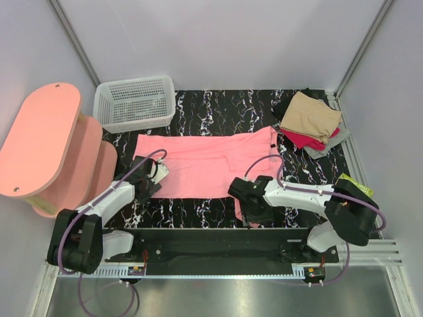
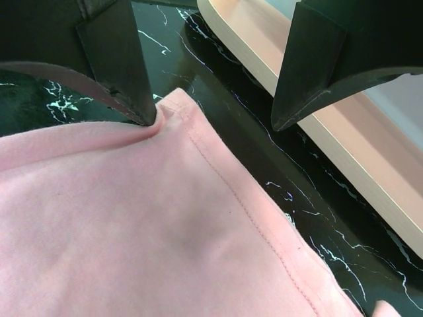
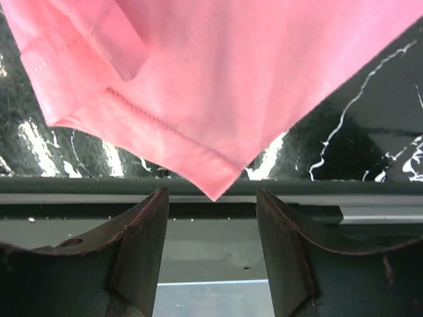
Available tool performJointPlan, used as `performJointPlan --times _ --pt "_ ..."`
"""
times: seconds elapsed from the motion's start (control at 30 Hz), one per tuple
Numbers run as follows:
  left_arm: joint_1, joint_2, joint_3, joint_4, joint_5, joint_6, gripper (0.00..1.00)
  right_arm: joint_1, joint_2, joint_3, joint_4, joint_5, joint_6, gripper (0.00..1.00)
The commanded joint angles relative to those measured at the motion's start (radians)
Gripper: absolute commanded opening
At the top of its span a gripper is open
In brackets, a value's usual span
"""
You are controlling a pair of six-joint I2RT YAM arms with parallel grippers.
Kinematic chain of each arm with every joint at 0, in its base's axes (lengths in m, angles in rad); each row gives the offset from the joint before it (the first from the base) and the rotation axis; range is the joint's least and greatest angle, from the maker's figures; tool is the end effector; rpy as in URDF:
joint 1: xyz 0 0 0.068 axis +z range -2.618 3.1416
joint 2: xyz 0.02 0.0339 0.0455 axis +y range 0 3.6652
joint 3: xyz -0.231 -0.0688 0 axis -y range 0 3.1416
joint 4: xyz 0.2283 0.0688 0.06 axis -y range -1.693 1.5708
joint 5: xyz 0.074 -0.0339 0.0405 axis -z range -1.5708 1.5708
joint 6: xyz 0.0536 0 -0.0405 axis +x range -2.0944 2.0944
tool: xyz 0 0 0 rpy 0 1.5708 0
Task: Fold and stack the t-shirts
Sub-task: Grap the side of the flattened tshirt closest away from the robot with both arms
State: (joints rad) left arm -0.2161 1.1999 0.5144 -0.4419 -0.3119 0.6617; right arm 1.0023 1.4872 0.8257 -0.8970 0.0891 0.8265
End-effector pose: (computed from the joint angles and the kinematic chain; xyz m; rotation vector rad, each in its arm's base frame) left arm 0.2034 -0.0278 0.1178 1.0708 2.5083 0.5537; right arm 0.1221 0.1822 0.1234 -0.2680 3.0510 -0.0684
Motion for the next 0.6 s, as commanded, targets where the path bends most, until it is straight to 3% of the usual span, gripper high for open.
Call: performJointPlan --times 0.0,0.17,0.57 --pt "0.0 0.041 -0.062 0.022 0.066 -0.024 0.76 0.009 0.021 -0.013 0.058 0.018 0.002 0.61" --pt "0.0 0.049 -0.07 0.046 0.063 -0.022 0.73 0.007 0.047 0.0 0.076 0.027 -0.009 0.54" --pt "0.0 0.101 -0.074 0.086 0.066 -0.022 0.52 0.007 0.082 0.009 0.078 0.043 -0.024 0.38"
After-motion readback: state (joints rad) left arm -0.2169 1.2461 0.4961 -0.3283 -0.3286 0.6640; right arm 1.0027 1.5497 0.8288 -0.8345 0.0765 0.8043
